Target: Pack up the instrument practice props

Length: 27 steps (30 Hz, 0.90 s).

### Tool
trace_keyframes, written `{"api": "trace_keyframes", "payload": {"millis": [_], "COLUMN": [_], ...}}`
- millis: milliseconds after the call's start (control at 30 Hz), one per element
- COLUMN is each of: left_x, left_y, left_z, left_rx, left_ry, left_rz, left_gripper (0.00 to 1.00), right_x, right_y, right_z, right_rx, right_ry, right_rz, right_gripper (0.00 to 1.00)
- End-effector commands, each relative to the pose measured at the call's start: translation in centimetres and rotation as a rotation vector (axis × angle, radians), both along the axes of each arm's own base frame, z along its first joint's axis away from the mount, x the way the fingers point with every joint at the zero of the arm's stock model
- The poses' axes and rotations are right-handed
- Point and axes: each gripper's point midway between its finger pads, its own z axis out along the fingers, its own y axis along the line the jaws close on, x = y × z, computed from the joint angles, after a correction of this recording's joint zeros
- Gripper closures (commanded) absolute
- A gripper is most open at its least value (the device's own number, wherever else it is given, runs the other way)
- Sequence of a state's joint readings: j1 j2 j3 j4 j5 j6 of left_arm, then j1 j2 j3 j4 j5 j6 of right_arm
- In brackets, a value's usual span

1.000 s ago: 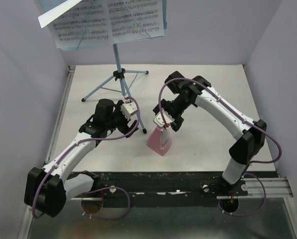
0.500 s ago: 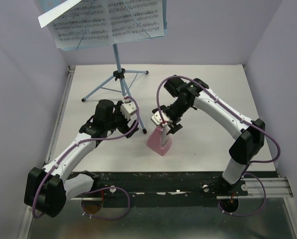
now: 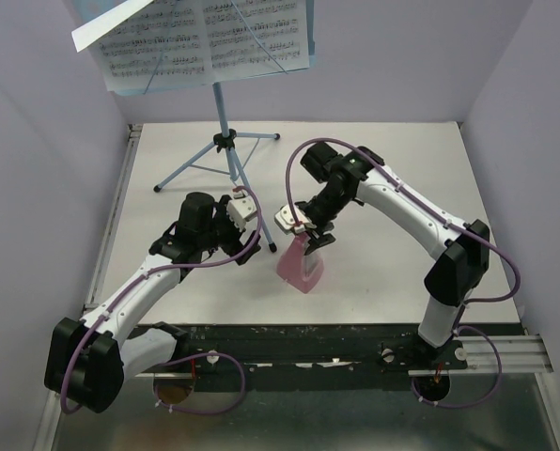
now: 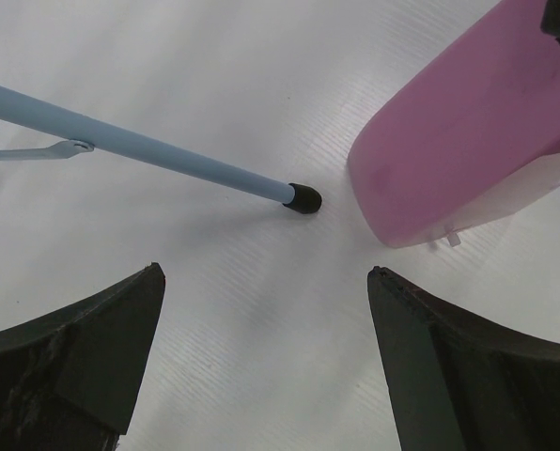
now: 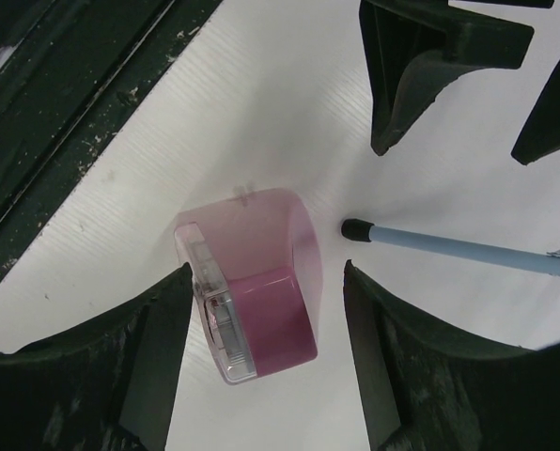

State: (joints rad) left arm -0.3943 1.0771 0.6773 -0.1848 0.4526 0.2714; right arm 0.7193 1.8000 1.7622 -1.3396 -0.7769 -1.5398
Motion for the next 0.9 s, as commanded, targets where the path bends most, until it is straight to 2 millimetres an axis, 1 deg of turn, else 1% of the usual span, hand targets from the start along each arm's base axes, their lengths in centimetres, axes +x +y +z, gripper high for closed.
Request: {"api": "trace_keyframes", "payload": {"millis": [0,200,333,433,500,567,633,700,833,867], "left_x": [0.2,0.5,0.7,0.9,1.1,1.2,1.1,0.7,-0.4,-0.6], "left_y": [0.2,0.0,-0.2,-0.4,-0.5,-0.7,-1.1,-1.8,-3.3,-3.6], "left_z": [0.5,0.8,0.8,0.9,0.8,0.8,1.0,1.2,2.1,2.4], "left_rx": [-0.01,-0.015,-0.019,-0.02,-0.019,-0.021,-0.031,-0.044,-0.082,-0.088], "left_ry": [-0.022,-0.027,-0.022,-0.02,-0.016,-0.01,-0.007,-0.006,-0.056,-0.075], "left_rz": [0.02,0.017,0.011,0.008,0.004,-0.005,-0.031,-0.089,-0.233,-0.268], "left_gripper": [0.01,0.01,0.01,0.01,0.01,0.01,0.01,0.02,0.02,0.02], "right_x": [-5.1,-4.9,-4.9,-4.9,-4.8,-4.4,-4.0,-3.7,-2.6,-2.2], "right_y": [-5.7,-6.3,-6.5,-6.4,-6.6,-7.2,-8.0,-8.8,-10.2,-10.8], "right_z": [-0.5,-1.2,-1.5,-1.5,-1.6,-2.1,-2.2,-1.8,-0.8,-0.8], "right_rx": [-0.305,-0.352,-0.37,-0.371,-0.383,-0.424,-0.448,-0.44,-0.402,-0.397], "right_ry": [0.231,0.211,0.21,0.218,0.215,0.202,0.191,0.202,0.292,0.314], "right_rz": [-0.013,-0.01,-0.01,-0.016,-0.02,-0.032,-0.054,-0.103,-0.261,-0.305], "right_gripper": [0.28,0.29,0.35,0.44,0.53,0.61,0.65,0.7,0.8,0.87]}}
